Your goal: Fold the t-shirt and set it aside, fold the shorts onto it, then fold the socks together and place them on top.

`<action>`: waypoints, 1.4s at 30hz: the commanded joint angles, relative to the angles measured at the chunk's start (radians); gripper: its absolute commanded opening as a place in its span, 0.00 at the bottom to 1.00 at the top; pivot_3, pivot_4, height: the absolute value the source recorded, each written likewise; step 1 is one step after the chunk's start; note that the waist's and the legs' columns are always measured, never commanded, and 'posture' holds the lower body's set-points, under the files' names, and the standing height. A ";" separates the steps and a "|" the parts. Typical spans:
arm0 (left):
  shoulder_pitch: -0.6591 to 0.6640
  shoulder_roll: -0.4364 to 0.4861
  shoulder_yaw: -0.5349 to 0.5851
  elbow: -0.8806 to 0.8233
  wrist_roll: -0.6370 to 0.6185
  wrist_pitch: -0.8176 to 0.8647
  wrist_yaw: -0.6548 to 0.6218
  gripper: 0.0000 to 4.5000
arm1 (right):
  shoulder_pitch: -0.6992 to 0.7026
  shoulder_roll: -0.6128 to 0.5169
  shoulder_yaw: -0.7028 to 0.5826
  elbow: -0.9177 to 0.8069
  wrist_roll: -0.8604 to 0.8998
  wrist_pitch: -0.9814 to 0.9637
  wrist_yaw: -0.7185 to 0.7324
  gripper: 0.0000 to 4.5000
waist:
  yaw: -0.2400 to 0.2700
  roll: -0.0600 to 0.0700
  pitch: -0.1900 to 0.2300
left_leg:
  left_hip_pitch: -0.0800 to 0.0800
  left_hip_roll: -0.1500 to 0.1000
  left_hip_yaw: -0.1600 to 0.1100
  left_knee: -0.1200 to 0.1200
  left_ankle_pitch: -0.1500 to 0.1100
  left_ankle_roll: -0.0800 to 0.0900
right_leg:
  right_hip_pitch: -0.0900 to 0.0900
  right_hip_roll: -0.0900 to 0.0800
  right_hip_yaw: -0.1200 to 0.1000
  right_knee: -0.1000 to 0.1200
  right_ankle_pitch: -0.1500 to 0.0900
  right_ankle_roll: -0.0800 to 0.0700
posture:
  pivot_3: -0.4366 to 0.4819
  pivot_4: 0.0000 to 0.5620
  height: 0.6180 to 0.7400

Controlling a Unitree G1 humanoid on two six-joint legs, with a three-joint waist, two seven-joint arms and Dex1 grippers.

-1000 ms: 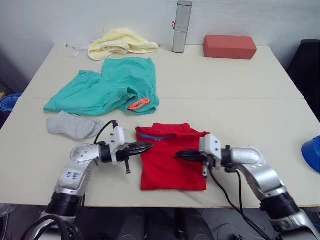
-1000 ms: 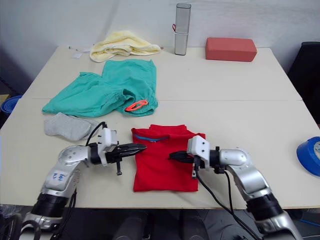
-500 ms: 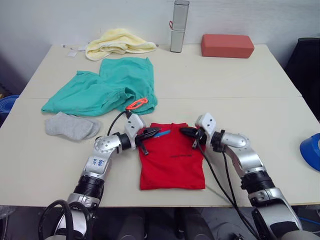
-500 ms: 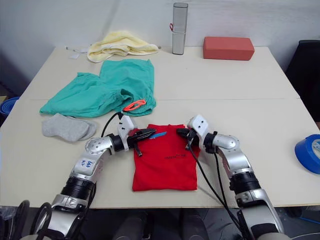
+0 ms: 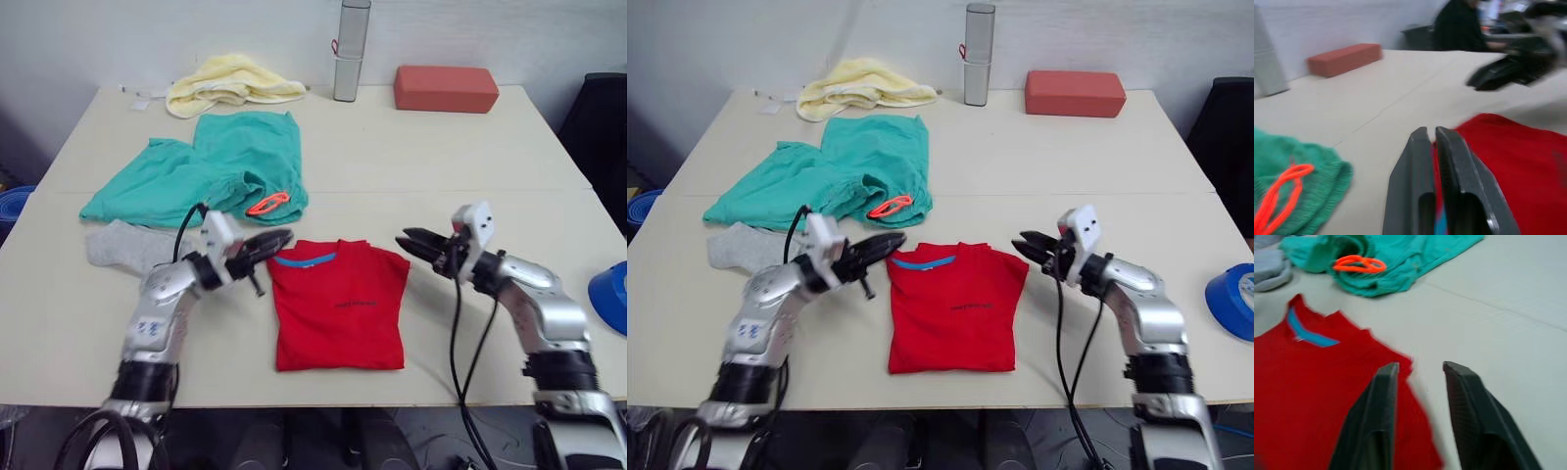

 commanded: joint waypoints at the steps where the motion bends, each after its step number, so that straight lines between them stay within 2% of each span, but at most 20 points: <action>1: 0.087 0.075 0.061 -0.099 -0.093 -0.008 -0.122 0.34 | 0.048 -0.141 -0.030 -0.138 0.103 0.354 -0.026 0.58 | 0.003 0.000 0.000 | 0.000 0.000 0.000 0.000 0.000 0.000 | 0.000 -0.001 0.000 -0.001 0.000 0.000 | 0.48 0.27 1.00; 4: 0.240 0.145 0.124 -0.199 -0.187 0.043 -0.186 0.55 | 0.080 -0.244 -0.050 -0.212 0.207 0.642 -0.046 0.80 | 0.001 0.000 0.000 | 0.000 0.000 -0.001 0.000 -0.004 0.007 | 0.000 -0.003 0.000 -0.001 -0.001 -0.002 | 0.48 0.27 1.00; 6: 0.313 0.157 0.137 -0.265 -0.229 0.042 -0.217 0.70 | 0.100 -0.282 -0.051 -0.244 0.271 0.768 -0.031 0.97 | 0.002 0.001 0.000 | 0.001 0.000 -0.001 -0.002 -0.005 0.007 | 0.001 -0.003 0.000 -0.001 -0.001 -0.003 | 0.48 0.27 1.00; 8: 0.354 0.150 0.146 -0.319 -0.260 0.032 -0.227 0.84 | 0.113 -0.300 -0.047 -0.256 0.313 0.861 -0.025 1.00 | 0.004 0.001 0.000 | 0.002 0.000 -0.002 -0.002 -0.005 0.008 | 0.001 -0.003 0.000 -0.002 -0.001 -0.003 | 0.48 0.27 1.00; 10: 0.386 0.145 0.143 -0.367 -0.266 0.033 -0.223 0.98 | 0.101 -0.273 -0.066 -0.237 0.363 0.952 -0.034 1.00 | 0.007 0.000 0.000 | 0.002 0.001 -0.002 -0.002 -0.005 0.008 | 0.002 -0.003 -0.001 -0.003 -0.001 -0.003 | 0.48 0.27 1.00; 12: 0.400 0.137 0.148 -0.388 -0.274 0.049 -0.196 0.99 | 0.066 -0.217 -0.087 -0.193 0.370 1.010 -0.078 1.00 | 0.006 0.000 -0.001 | 0.002 0.001 -0.002 -0.002 -0.006 0.009 | 0.003 -0.003 -0.001 -0.004 -0.001 -0.003 | 0.48 0.27 1.00; 15: 0.402 0.141 0.164 -0.384 -0.286 0.064 -0.178 0.99 | 0.033 -0.178 -0.039 -0.176 0.334 1.026 -0.125 1.00 | 0.000 -0.001 -0.002 | 0.002 0.001 -0.002 -0.002 -0.006 0.009 | 0.003 -0.003 -0.001 -0.004 -0.001 -0.003 | 0.48 0.27 1.00; 24: 0.414 0.196 0.207 -0.343 -0.323 0.099 -0.243 0.99 | -0.048 0.035 0.061 -0.171 0.396 1.098 -0.231 1.00 | -0.030 -0.008 -0.007 | 0.008 0.002 -0.002 -0.012 -0.004 0.006 | 0.003 -0.001 0.000 -0.004 -0.002 -0.006 | 0.48 0.27 1.00; 36: 0.397 0.190 0.208 -0.357 -0.310 0.119 -0.223 0.99 | -0.099 0.195 0.154 -0.121 0.403 1.098 -0.368 1.00 | -0.037 -0.008 -0.009 | 0.009 0.004 -0.002 -0.015 -0.003 0.004 | 0.002 0.001 -0.001 -0.003 -0.003 -0.009 | 0.48 0.27 1.00; 39: 0.387 0.194 0.216 -0.351 -0.307 0.123 -0.207 1.00 | -0.122 0.236 0.138 -0.093 0.399 1.098 -0.377 0.86 | -0.042 -0.008 -0.009 | 0.009 0.004 -0.002 -0.016 -0.003 0.004 | 0.002 0.001 -0.001 -0.003 -0.003 -0.009 | 0.48 0.27 1.00; 42: 0.382 0.199 0.221 -0.347 -0.307 0.131 -0.203 1.00 | -0.131 0.261 0.118 -0.088 0.397 1.098 -0.378 0.63 | -0.046 -0.007 -0.009 | 0.008 0.004 -0.002 -0.016 -0.003 0.004 | 0.001 0.001 -0.001 -0.003 -0.003 -0.009 | 0.48 0.27 1.00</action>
